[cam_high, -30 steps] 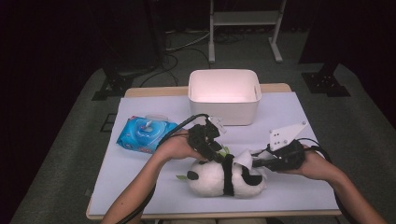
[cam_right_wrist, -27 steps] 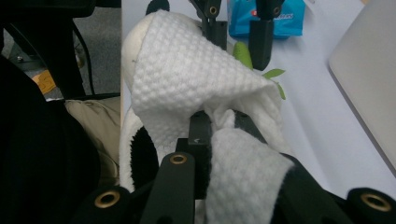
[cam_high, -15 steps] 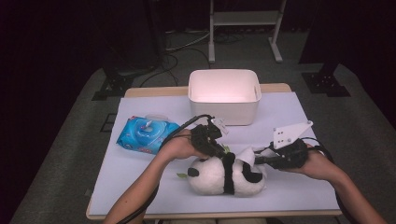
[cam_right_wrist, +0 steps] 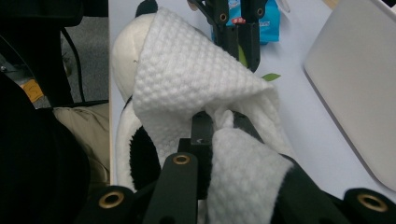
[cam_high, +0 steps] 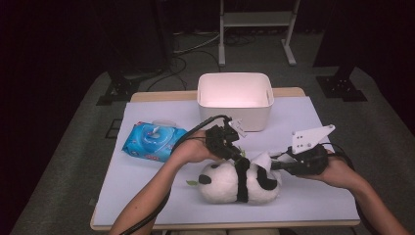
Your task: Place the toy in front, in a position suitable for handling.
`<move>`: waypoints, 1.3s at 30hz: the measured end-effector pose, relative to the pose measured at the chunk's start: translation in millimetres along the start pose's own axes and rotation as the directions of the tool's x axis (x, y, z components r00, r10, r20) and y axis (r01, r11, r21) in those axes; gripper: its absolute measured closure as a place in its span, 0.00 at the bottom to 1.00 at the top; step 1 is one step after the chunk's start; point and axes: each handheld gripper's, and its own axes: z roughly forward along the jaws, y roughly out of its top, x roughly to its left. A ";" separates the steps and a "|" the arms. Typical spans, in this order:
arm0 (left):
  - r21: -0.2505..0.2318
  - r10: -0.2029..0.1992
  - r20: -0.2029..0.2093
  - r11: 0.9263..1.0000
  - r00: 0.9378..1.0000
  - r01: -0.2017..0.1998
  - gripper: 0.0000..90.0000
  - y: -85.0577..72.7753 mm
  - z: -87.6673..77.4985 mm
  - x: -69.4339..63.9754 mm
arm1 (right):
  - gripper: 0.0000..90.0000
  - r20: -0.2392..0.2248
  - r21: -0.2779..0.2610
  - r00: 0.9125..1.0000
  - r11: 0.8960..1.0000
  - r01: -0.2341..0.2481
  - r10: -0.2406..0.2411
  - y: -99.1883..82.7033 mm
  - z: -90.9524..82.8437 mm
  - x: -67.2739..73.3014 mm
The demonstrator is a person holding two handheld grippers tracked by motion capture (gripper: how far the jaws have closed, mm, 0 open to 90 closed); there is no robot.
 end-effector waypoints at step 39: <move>-0.040 0.077 -0.008 0.996 0.997 -0.077 0.87 12.7 -19.1 -18.9 | 0.89 -0.020 0.055 0.999 0.998 -0.043 0.044 3.8 16.6 -20.5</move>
